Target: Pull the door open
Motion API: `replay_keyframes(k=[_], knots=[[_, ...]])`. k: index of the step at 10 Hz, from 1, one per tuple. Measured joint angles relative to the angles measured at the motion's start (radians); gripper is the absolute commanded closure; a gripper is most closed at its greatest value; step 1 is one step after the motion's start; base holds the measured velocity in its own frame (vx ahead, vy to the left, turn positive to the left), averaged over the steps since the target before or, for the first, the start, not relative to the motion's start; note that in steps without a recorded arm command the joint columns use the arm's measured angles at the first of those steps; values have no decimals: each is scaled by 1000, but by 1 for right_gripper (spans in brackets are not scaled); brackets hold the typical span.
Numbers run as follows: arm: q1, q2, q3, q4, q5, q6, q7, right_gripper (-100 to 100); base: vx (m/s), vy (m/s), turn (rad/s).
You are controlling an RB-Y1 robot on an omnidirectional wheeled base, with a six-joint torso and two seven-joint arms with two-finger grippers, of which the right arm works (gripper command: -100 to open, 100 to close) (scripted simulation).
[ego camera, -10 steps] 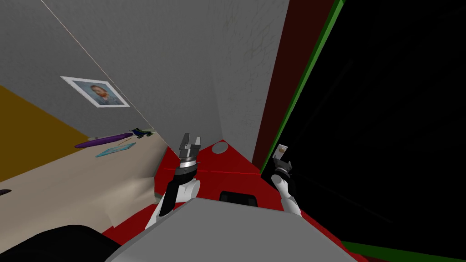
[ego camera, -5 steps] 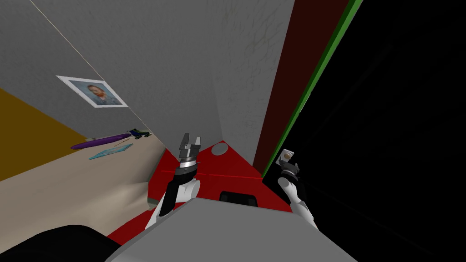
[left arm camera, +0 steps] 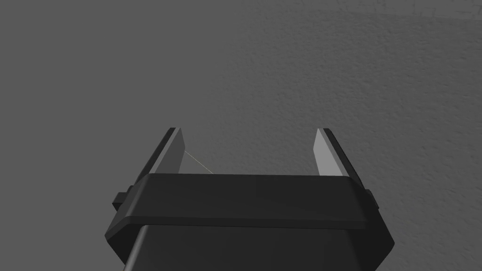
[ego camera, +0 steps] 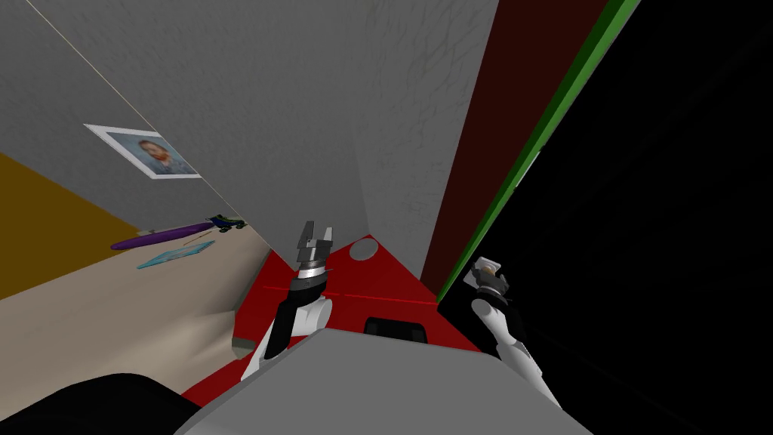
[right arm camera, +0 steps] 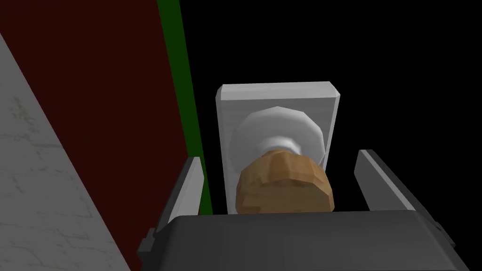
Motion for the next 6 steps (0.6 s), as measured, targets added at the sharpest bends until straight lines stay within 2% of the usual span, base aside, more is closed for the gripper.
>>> replay_keyframes(k=[1, 6], knots=[[0, -2, 0, 2, 0, -1, -4, 100, -7, -3, -13], [1, -1, 0, 1, 0, 1, 1, 100, -9, -1, 3]])
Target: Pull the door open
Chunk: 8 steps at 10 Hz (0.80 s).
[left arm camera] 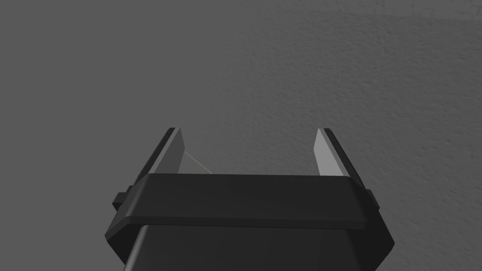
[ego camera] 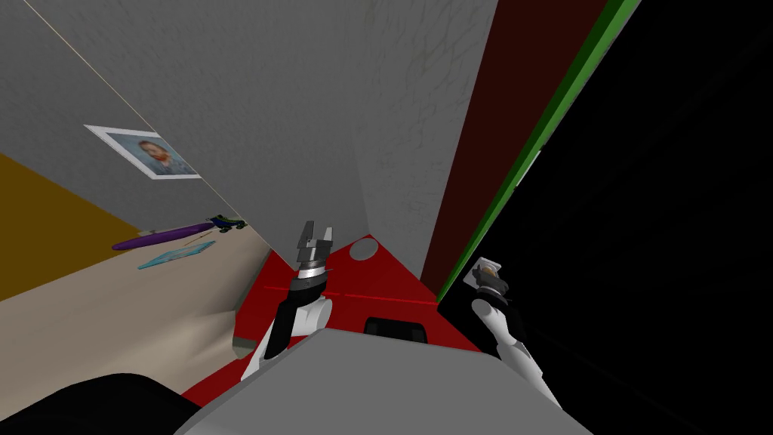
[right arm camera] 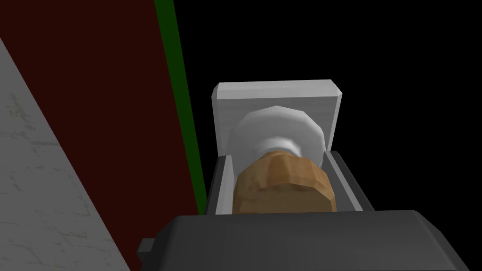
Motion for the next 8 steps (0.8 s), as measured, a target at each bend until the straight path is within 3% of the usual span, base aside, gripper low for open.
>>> replay_keyframes(k=[4, 8], knots=[[4, -8, 26, -17, 3, 6, -15, 100, -211, 2, 91], [20, -23, 88, -28, 10, 14, -59, 100, -260, 0, 101]])
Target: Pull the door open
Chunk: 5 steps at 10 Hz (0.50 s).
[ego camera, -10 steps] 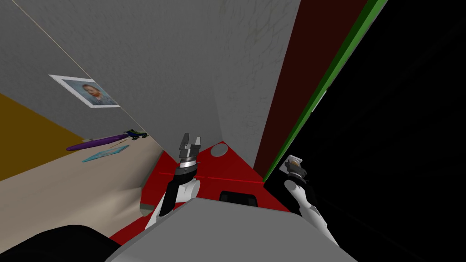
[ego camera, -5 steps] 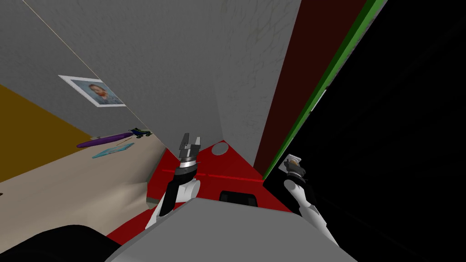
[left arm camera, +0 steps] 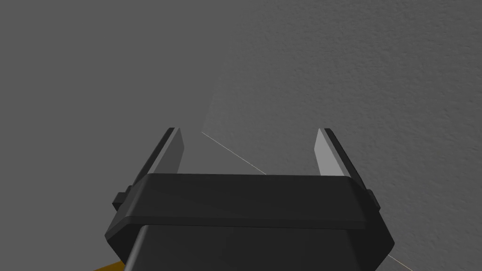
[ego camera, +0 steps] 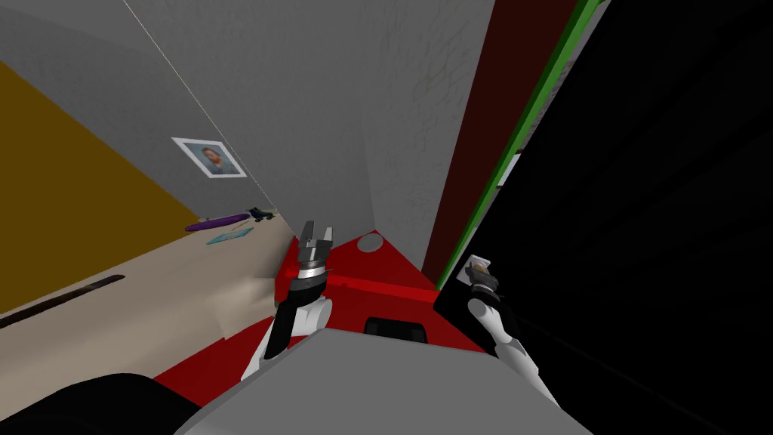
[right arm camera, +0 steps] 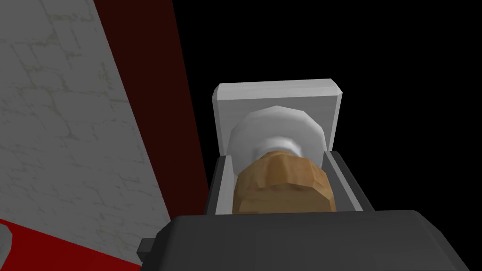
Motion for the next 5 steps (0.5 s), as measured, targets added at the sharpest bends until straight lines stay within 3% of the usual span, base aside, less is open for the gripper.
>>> replay_keyframes(k=[1, 3, 5], knots=[[4, 0, 8, -14, 0, 7, -4, 100, -244, 13, 64], [8, 3, 21, -20, 1, 17, -7, 100, -125, -3, 59], [15, -5, 37, -34, 4, 15, -16, 100, -245, 1, 97]])
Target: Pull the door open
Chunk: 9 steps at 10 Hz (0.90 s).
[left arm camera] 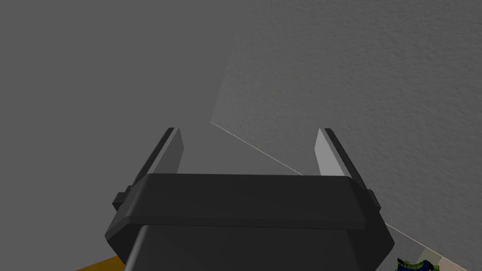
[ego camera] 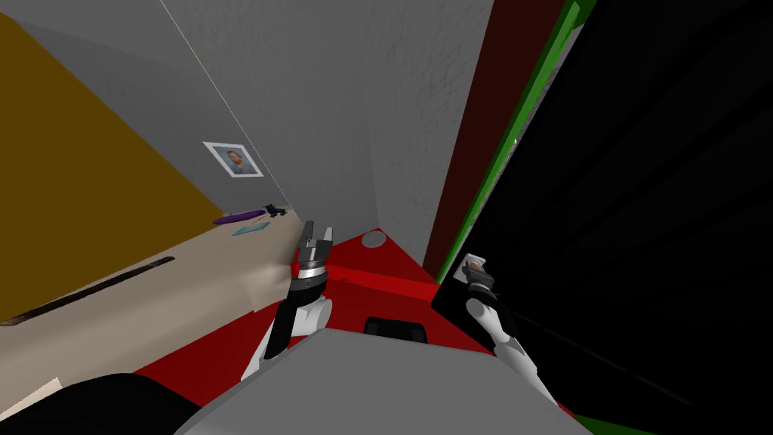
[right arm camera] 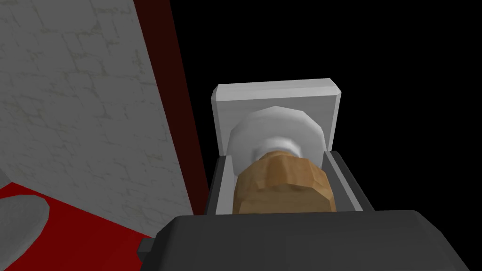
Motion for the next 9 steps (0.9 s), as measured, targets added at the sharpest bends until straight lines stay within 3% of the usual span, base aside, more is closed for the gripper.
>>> replay_keyframes(k=[4, 7, 9], knots=[[12, -15, 42, -13, 6, 5, -22, 100, -211, -25, 104], [27, -38, 84, -29, 12, -1, -53, 100, -226, -33, 101], [33, -39, 100, -32, 15, 1, -59, 100, -132, -8, 79]])
